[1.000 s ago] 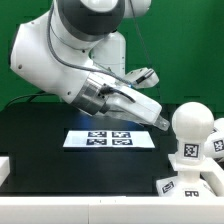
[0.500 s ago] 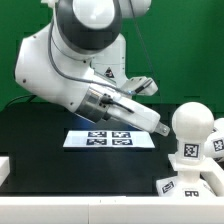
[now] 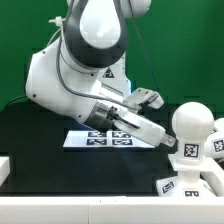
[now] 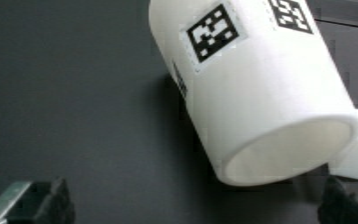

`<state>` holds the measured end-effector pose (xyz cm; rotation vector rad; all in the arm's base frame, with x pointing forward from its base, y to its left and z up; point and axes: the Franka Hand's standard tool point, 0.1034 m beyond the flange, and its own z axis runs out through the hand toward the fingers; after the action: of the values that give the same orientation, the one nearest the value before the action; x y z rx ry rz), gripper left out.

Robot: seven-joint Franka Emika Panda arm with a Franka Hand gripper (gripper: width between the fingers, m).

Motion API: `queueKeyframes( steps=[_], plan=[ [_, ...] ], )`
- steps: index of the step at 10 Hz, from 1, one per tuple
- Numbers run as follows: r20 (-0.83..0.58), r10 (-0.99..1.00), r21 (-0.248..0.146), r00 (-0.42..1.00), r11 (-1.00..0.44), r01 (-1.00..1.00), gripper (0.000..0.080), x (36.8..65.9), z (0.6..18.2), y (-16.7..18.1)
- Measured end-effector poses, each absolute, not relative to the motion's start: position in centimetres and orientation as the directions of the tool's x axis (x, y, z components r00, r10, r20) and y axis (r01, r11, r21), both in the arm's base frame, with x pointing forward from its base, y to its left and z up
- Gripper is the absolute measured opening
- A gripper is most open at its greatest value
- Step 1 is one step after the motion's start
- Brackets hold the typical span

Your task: Assemble lamp

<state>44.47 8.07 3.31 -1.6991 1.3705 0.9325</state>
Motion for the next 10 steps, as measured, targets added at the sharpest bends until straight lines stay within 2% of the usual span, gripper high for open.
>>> queueKeyframes(
  steps=[2, 4, 7, 8, 9, 10],
  plan=[
    [-0.886, -0.445, -0.072, 0.133, -0.151, -0.986, 0.0699, 43.1, 1.6, 9.5],
    [-0.879, -0.458, -0.065, 0.134, -0.164, -0.984, 0.0699, 42.5, 0.9, 10.9],
    [-0.88, -0.464, -0.016, 0.1, -0.18, -0.984, 0.0699, 41.7, 0.5, 13.0],
    [-0.88, -0.465, -0.016, 0.098, -0.176, -0.984, 0.0654, 41.7, 0.4, 12.8],
    [-0.88, -0.466, -0.016, 0.097, -0.175, -0.985, 0.0654, 41.7, 0.4, 12.7],
    [-0.88, -0.466, -0.015, 0.096, -0.174, -0.985, 0.0476, 41.7, 0.4, 12.7]
  ],
)
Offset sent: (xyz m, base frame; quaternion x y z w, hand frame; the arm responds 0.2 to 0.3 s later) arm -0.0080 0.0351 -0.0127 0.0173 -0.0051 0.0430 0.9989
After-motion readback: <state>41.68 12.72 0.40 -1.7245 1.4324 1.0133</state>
